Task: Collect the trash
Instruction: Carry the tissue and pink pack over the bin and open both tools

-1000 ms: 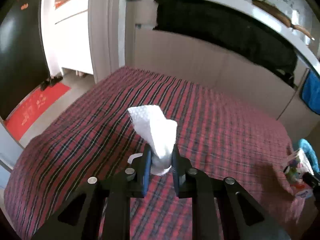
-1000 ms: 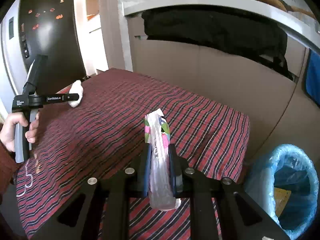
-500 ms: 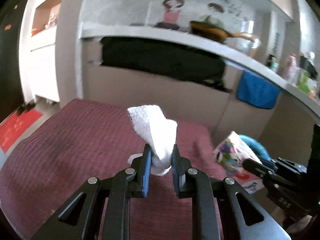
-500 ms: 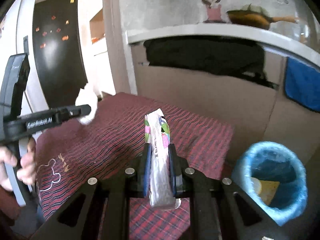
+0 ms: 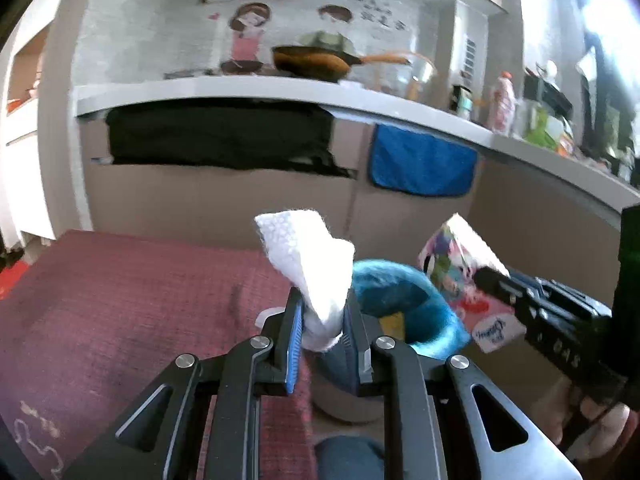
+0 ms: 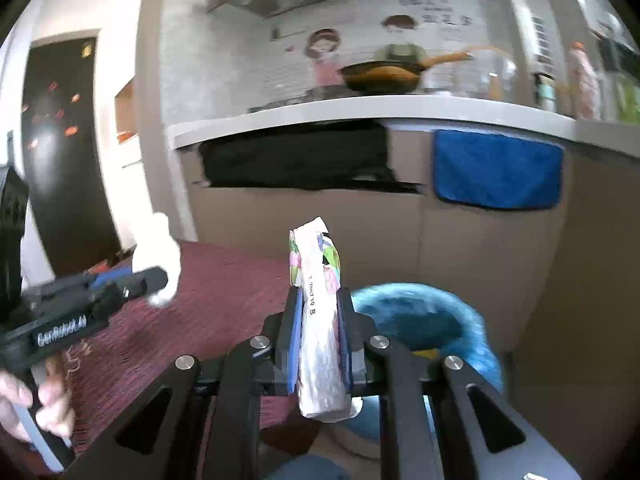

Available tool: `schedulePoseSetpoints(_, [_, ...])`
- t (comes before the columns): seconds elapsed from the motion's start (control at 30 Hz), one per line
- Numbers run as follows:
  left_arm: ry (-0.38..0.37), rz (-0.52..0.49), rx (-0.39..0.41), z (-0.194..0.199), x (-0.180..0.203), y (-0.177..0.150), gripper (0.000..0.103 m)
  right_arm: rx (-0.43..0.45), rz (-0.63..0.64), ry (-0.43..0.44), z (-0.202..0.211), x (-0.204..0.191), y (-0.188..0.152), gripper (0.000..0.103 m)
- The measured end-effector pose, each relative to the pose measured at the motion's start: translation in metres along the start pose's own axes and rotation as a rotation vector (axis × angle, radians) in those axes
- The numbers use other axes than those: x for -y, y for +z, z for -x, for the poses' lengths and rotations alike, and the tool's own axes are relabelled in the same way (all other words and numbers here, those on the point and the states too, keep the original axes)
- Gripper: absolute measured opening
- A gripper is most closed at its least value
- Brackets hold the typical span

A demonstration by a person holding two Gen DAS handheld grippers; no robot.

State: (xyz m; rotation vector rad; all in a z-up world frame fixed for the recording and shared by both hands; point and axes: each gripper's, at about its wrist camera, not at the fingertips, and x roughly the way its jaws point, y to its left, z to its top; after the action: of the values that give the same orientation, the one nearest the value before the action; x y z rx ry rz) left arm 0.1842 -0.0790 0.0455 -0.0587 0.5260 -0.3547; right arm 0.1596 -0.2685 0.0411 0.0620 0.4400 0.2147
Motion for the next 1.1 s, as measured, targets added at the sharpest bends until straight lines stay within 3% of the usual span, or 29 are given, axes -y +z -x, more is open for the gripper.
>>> schedulePoseSetpoints(0.23, [-0.019, -0.058, -0.021, -0.03, 0.038, -0.007, 0.019, 0.01, -0.104, -0.057, 0.003, 0.054, -0.012, 0.015])
schedulePoseSetpoints(0.53, [-0.058, -0.061, -0.071, -0.091, 0.052, -0.002, 0.019, -0.012, -0.176, -0.095, -0.024, 0.093, -0.02, 0.015])
schedulePoseSetpoints(0.83, [-0.061, -0.055, -0.074, -0.131, 0.052, -0.005, 0.019, -0.042, -0.235, -0.098, -0.053, 0.115, -0.028, 0.015])
schedulePoseSetpoints(1.1, [-0.1, -0.024, -0.142, -0.165, 0.047, -0.012, 0.019, -0.088, -0.246, -0.1, -0.081, 0.119, -0.039, 0.015])
